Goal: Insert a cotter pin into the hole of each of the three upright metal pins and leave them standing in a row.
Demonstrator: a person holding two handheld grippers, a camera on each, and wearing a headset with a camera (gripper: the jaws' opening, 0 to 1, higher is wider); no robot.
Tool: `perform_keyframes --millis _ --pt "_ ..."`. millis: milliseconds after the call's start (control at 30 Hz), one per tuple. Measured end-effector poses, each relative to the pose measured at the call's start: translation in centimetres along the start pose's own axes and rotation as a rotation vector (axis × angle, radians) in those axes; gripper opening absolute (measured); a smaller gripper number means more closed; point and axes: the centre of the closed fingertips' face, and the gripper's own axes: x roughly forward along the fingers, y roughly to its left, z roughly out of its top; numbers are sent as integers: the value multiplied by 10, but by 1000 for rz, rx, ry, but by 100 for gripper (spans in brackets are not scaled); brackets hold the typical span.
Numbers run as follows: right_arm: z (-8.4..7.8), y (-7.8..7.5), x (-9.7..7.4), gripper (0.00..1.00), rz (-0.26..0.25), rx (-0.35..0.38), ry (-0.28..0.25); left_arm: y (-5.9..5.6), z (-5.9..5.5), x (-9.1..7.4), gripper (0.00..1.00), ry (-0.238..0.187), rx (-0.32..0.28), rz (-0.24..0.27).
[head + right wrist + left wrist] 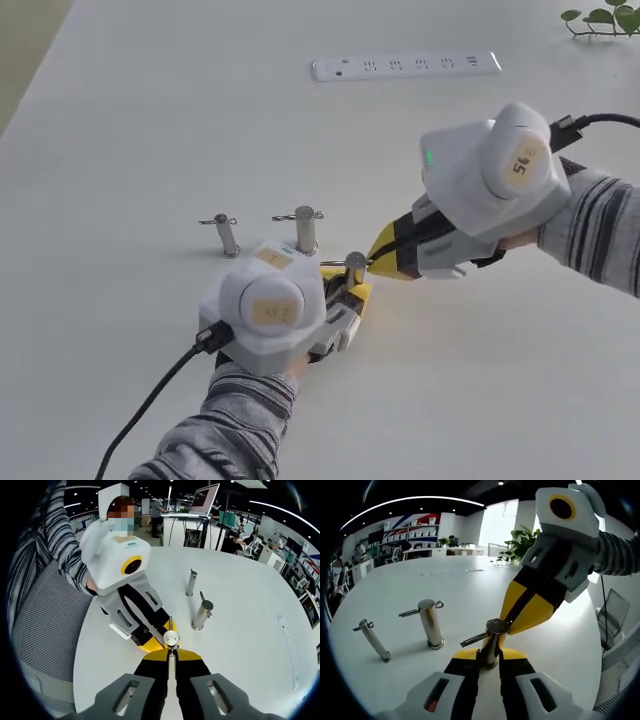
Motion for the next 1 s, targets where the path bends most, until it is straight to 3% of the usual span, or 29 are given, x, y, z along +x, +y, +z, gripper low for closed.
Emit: perform_keyframes --millis 167,300,500,1000 --pt "0 0 0 0 0 11 -3 1 0 -1 13 7 3 8" --pt "4 2 1 6 -3 34 -15 3 -1 -6 16 14 22 6" --pt "13 5 5 9 -1 61 -26 3 -3 -15 24 27 46 -4" --pt "13 6 16 9 -12 105 -25 -1 6 -41 35 9 74 -44"
